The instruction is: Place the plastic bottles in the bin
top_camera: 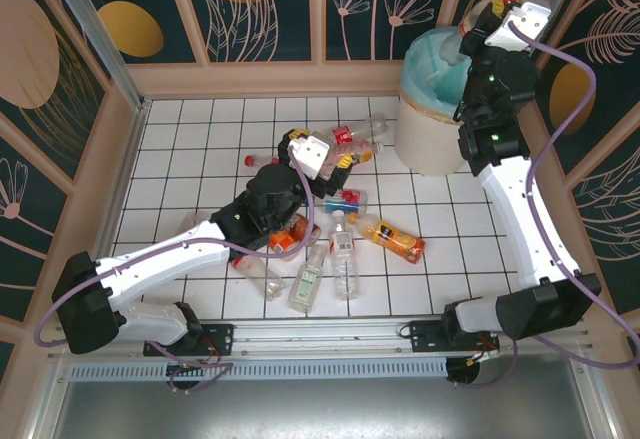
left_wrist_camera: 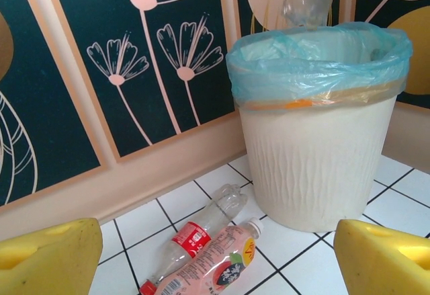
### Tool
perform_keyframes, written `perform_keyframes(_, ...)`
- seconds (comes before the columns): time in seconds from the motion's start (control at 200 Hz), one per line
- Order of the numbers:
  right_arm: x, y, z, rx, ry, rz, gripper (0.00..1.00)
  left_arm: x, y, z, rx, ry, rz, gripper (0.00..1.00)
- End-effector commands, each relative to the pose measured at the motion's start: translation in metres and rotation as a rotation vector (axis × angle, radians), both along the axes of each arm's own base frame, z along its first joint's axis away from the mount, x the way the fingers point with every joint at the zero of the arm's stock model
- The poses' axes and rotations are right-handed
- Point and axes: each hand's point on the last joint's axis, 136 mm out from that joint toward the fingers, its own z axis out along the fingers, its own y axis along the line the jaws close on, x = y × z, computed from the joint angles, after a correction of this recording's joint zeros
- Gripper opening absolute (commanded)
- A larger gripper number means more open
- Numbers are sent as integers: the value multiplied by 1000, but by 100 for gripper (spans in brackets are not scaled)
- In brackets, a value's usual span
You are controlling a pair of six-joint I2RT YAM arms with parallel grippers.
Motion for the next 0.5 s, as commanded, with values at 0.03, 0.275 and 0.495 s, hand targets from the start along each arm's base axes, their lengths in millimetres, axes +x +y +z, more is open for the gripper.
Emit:
perform_keyframes(0.03,19,0,-35,12,102,-3,20,-1,-7,-1,-26,10,-16,89)
perform_keyframes(0.275,58,14,-99,-8,266,48,21,0,-4,-12,-25,32,-1,89)
perform_keyframes(0.495,73,19,-143,-26,344,81,23,0,4,-24,-18,44,27,89)
